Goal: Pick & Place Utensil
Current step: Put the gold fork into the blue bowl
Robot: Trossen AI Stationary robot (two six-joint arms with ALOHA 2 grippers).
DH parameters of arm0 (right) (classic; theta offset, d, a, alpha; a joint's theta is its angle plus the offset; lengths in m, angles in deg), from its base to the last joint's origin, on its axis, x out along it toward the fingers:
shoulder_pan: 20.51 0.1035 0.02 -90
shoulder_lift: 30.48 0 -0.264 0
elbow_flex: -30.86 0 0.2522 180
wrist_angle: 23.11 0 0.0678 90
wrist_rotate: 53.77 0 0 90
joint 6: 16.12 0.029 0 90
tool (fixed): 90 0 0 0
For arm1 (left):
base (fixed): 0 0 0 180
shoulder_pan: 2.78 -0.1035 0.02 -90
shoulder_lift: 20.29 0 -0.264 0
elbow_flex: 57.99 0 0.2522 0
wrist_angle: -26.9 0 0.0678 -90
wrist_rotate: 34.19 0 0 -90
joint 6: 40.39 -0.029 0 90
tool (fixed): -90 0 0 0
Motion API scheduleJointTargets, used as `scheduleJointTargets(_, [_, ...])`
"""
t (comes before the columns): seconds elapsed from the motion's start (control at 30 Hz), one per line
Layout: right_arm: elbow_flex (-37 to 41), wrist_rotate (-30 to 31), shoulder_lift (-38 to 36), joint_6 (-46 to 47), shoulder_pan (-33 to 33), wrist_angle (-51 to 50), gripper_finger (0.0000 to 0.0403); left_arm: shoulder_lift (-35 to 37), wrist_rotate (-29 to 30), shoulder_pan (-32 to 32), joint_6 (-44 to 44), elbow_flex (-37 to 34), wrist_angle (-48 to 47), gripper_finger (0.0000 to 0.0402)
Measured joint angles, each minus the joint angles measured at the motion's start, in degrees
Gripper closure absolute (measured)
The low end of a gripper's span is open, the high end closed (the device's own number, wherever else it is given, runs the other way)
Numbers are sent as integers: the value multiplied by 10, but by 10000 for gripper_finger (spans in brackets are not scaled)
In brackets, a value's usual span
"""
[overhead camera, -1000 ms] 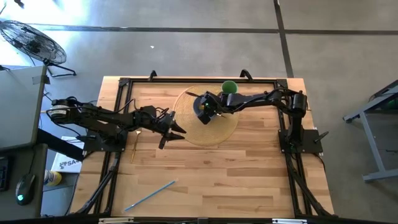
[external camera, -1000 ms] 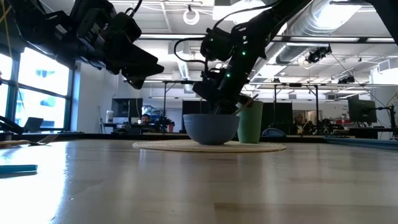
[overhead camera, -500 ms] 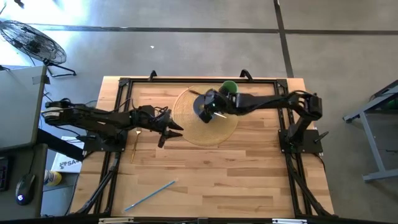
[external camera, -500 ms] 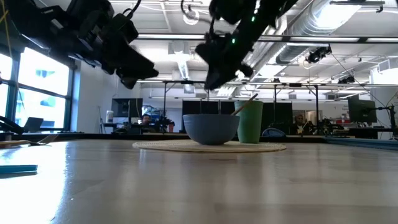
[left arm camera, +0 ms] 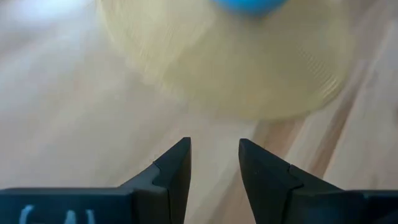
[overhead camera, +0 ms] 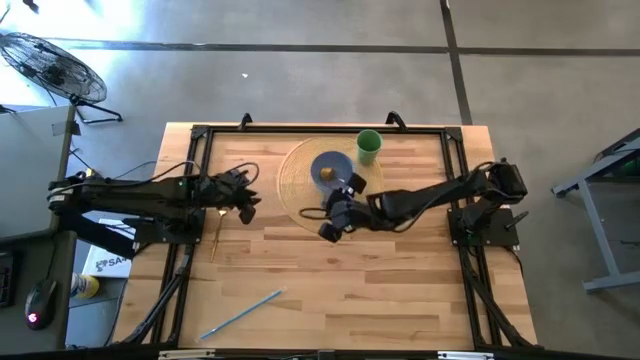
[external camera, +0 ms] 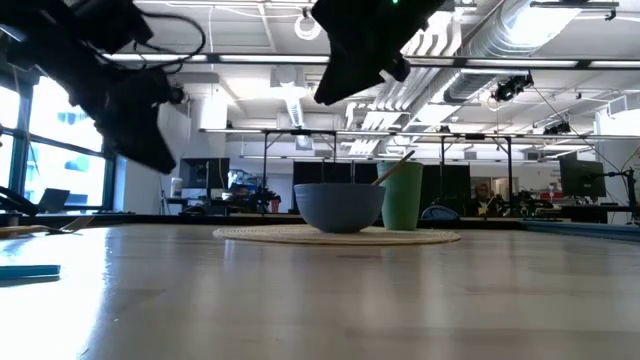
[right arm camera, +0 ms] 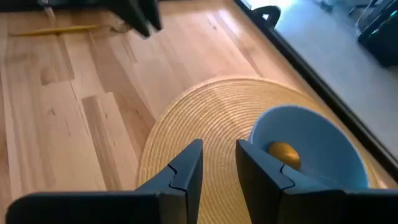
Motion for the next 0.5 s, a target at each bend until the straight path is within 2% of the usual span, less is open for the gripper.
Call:
scheduleJointTargets(0.23, [0, -1, 0, 2, 6, 5, 313, -17, 16, 0, 176, 0, -106, 269])
scheduleJointTargets(0.37, [0, -2, 0, 3, 6, 5, 313, -42, 29, 1, 286, 0, -204, 269])
scheduleJointTargets(0.5, [0, 8, 0, 3, 6, 5, 313, -69, 24, 17, 332, 0, -242, 269])
